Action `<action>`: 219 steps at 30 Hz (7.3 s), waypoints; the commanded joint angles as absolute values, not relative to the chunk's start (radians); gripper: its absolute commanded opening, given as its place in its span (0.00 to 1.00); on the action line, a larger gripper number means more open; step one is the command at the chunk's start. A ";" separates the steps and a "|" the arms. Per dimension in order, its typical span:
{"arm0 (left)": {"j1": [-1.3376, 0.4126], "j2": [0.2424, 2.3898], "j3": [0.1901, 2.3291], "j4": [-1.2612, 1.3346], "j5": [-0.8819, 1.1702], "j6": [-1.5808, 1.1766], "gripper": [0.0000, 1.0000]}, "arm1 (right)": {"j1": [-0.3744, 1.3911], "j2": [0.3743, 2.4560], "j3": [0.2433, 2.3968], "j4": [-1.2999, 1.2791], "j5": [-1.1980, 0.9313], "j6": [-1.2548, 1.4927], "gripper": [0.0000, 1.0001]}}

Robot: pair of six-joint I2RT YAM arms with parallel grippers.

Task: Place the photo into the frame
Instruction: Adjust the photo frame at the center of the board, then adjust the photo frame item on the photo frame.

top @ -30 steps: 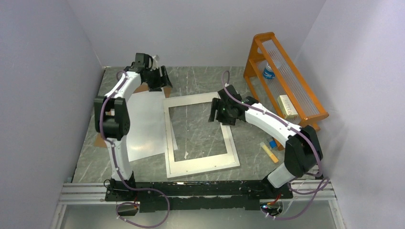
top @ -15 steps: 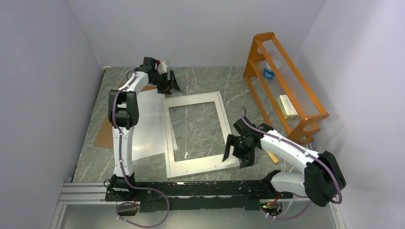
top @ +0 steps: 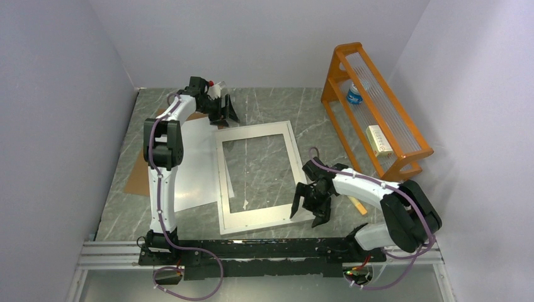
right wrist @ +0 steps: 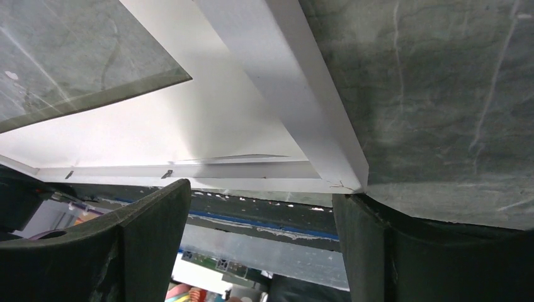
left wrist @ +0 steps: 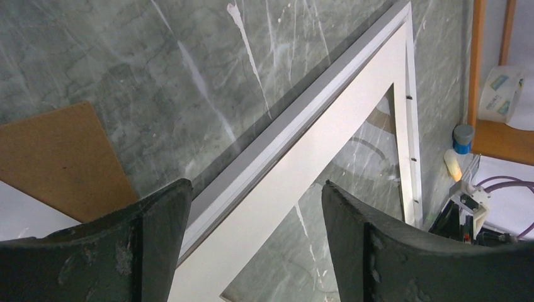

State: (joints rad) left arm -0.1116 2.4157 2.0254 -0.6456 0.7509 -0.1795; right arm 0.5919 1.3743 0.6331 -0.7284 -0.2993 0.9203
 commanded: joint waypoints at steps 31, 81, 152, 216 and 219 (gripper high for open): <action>-0.078 2.156 1.745 -0.766 0.721 -0.238 0.62 | 0.264 1.697 1.002 -0.283 -0.221 0.787 0.79; -0.022 1.679 1.271 -0.728 0.149 -0.377 0.69 | 0.247 1.753 1.184 -0.455 -0.033 0.617 0.82; 0.026 1.952 1.326 -0.747 0.434 -0.288 0.61 | 0.315 1.685 0.895 -0.263 -0.400 0.695 0.75; 0.026 1.960 1.336 -0.783 0.329 -0.328 0.53 | 0.829 2.025 1.508 -1.180 0.472 0.679 0.62; 0.026 1.962 1.337 -0.784 0.331 -0.329 0.53 | 0.838 2.040 1.511 -1.206 0.487 0.698 0.62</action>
State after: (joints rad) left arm 0.0383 1.9457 1.3300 -0.7444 0.3229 -0.3183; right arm 0.8200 2.0277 1.4727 -1.1328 0.4313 0.6514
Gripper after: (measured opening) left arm 0.531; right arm 0.622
